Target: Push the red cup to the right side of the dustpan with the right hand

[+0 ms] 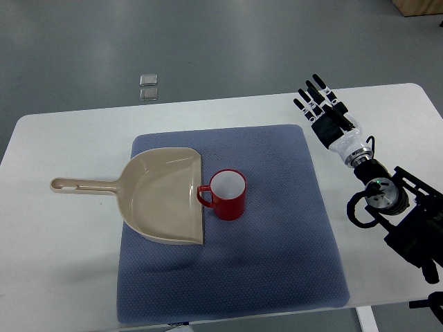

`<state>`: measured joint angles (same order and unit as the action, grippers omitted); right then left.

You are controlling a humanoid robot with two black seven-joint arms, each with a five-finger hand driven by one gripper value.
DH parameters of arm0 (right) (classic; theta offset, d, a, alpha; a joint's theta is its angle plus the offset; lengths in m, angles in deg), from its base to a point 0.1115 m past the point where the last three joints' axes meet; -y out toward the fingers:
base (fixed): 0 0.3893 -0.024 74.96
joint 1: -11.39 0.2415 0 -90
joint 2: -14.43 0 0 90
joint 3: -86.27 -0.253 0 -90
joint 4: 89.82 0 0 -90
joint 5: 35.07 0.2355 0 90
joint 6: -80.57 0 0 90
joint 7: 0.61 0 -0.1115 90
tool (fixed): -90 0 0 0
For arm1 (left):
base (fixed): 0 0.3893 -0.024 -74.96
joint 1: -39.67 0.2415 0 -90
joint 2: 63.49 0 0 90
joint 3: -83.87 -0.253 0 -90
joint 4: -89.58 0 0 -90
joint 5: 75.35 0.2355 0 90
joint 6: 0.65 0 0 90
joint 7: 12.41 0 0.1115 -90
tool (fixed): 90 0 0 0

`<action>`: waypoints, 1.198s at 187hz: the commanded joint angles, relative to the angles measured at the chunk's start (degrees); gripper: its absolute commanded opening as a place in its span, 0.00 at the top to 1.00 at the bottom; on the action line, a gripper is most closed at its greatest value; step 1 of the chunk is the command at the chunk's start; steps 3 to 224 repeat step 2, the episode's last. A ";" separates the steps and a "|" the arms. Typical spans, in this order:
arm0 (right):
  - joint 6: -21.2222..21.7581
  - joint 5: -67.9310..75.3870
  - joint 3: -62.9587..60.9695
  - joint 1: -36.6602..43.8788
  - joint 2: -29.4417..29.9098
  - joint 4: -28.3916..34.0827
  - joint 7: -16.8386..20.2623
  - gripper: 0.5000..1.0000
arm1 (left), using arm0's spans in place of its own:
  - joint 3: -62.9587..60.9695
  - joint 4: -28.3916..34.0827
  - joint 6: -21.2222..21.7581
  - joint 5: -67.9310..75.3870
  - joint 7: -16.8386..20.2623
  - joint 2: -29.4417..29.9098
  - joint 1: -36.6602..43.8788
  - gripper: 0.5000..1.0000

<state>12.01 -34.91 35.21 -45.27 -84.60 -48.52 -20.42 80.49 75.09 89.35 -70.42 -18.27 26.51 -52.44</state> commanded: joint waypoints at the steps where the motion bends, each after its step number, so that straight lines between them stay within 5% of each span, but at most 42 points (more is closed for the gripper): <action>1: 0.18 0.10 0.01 -0.20 -0.02 -0.08 -0.58 0.13 | 0.04 -0.63 0.08 -0.01 0.33 0.00 0.00 0.00; 224: 0.10 0.02 0.01 -0.11 -0.02 -0.08 -0.58 0.13 | 0.04 -0.80 0.08 -0.01 0.33 0.00 0.00 0.00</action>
